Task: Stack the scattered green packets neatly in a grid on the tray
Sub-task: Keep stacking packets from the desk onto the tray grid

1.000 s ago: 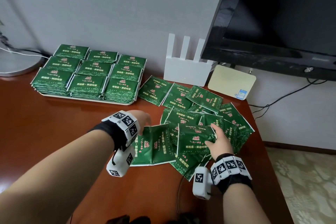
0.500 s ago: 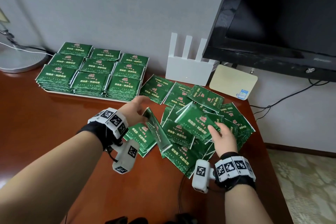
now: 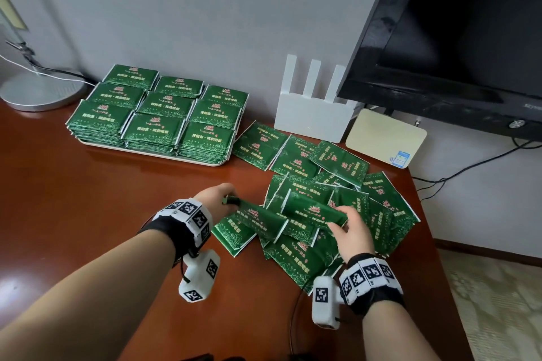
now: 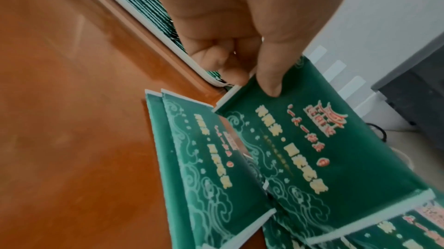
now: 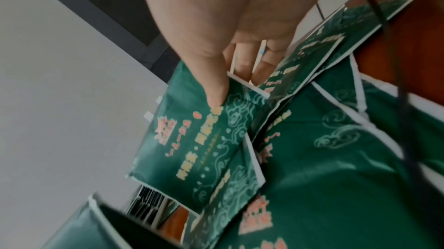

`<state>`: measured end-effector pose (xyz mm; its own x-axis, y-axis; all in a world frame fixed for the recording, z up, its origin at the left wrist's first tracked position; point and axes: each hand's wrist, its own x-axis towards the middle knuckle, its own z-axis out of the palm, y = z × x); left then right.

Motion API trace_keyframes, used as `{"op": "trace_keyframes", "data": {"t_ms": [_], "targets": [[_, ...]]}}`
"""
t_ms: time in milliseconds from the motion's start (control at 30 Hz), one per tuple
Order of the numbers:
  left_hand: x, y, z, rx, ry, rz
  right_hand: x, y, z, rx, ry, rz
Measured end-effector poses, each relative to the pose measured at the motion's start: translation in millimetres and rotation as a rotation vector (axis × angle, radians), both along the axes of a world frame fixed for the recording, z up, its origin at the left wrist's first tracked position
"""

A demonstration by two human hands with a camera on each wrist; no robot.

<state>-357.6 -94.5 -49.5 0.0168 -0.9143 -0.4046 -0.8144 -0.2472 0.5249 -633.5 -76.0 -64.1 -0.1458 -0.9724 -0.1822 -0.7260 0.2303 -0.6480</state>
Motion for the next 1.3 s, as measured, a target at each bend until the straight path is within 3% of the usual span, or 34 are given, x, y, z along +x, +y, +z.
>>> {"op": "trace_keyframes", "data": {"t_ms": [167,333,467,667,933,1300], "targets": [[7,-1,0,-0.036,0.077,0.130,7,-5,-4,0.059,-0.133,-0.008],[7,1,-8,0.092,0.019,0.123,8,-7,-11,0.041,-0.114,0.015],[8,-2,-7,0.066,0.041,0.135,7,-14,-10,0.007,-0.149,-0.007],[18,-8,-6,0.003,0.169,0.235,14,-15,-14,0.104,-0.084,0.021],[16,-5,-24,0.095,0.116,0.175,15,-21,-18,0.166,-0.025,-0.034],[88,-30,22,-0.060,0.208,0.201,62,-32,37,0.003,-0.226,-0.135]]}}
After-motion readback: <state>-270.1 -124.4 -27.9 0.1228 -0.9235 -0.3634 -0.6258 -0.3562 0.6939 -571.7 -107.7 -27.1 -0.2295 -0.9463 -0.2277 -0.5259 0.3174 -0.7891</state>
